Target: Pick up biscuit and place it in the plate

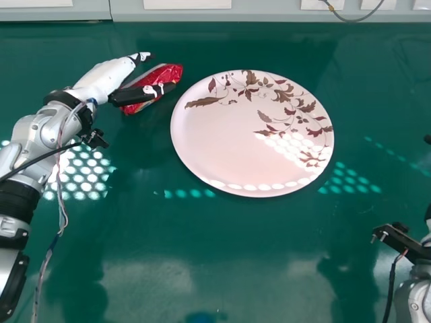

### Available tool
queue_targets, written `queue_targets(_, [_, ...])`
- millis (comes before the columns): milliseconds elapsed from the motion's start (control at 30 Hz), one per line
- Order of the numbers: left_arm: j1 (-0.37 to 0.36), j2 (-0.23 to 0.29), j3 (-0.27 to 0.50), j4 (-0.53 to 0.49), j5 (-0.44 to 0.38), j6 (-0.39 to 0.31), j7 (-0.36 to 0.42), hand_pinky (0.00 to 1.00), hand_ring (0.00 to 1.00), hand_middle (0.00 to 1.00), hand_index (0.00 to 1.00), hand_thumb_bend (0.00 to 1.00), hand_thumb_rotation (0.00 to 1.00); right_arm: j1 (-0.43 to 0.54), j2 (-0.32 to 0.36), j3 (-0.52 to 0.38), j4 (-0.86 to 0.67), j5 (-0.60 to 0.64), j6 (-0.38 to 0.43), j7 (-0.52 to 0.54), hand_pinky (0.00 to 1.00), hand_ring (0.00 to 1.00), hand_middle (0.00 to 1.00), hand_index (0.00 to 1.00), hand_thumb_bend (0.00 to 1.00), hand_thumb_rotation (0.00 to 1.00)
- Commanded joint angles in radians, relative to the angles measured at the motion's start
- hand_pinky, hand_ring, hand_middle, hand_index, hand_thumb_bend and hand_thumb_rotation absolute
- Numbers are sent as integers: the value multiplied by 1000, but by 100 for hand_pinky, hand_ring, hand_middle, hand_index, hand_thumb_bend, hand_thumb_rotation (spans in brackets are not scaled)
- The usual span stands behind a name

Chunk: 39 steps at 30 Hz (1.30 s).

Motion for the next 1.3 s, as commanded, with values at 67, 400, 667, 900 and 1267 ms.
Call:
queue_targets(67, [-44,23,-44,25,38,24,-23,96,100,99,100,100,51,14,-3,-12,-18,9,-10,2,64,74,76,73,54,25])
queue_targets(400, [-107,54,-131,32,145,73,-46,93,99,99,100,100,49,24,8,-11,-32,8,-13,0,64,73,76,73,53,22])
queue_targets(667, [-128,82,-184,31,203,77,-68,91,98,98,100,100,52,39,14,-10,-42,6,-11,1,65,74,76,73,53,25])
queue_targets(900, [-154,87,-237,50,264,66,-86,91,97,98,100,100,51,41,11,-9,-45,2,-16,5,64,73,76,72,53,24])
queue_targets(1267, [-201,73,-314,157,333,21,-63,90,95,96,98,100,55,56,20,-7,-69,2,-5,-4,63,72,75,73,54,25])
